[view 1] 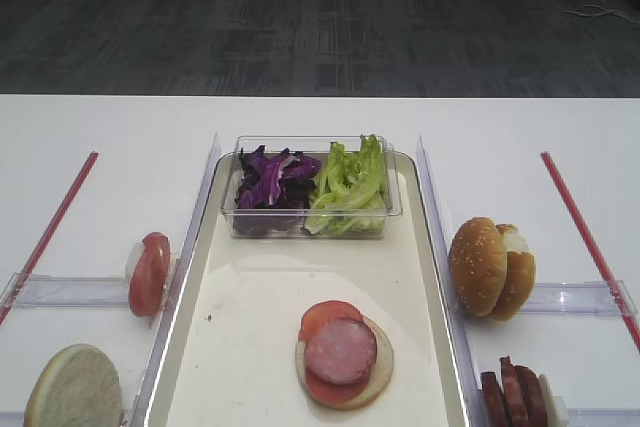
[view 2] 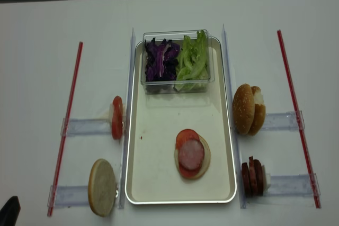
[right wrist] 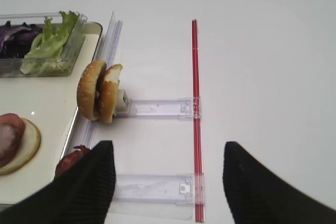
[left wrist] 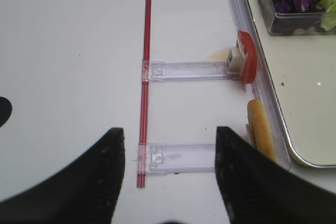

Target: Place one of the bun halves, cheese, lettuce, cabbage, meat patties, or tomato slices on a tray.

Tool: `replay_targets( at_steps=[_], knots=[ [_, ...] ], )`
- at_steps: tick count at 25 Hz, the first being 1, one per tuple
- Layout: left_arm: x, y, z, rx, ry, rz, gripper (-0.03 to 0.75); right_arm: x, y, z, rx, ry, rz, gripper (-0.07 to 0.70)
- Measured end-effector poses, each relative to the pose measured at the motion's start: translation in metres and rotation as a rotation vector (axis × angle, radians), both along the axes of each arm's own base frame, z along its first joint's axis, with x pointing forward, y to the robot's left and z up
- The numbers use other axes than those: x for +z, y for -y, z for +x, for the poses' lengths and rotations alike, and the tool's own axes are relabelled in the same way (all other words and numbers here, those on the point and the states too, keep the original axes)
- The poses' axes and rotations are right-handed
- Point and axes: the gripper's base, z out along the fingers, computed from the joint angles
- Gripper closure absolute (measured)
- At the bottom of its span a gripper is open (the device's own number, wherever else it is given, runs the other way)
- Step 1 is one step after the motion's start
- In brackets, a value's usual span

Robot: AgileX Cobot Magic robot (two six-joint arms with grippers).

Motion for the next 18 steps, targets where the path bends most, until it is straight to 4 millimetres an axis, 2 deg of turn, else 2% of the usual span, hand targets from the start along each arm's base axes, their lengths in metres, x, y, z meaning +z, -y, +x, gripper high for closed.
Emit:
replay_targets(
  at_steps=[18],
  knots=[
    [0.0, 0.0, 0.0, 0.0, 0.0, 0.0, 0.316, -0.0023, 0.0, 0.0001, 0.007, -0.014, -0.013, 0.178]
  ],
)
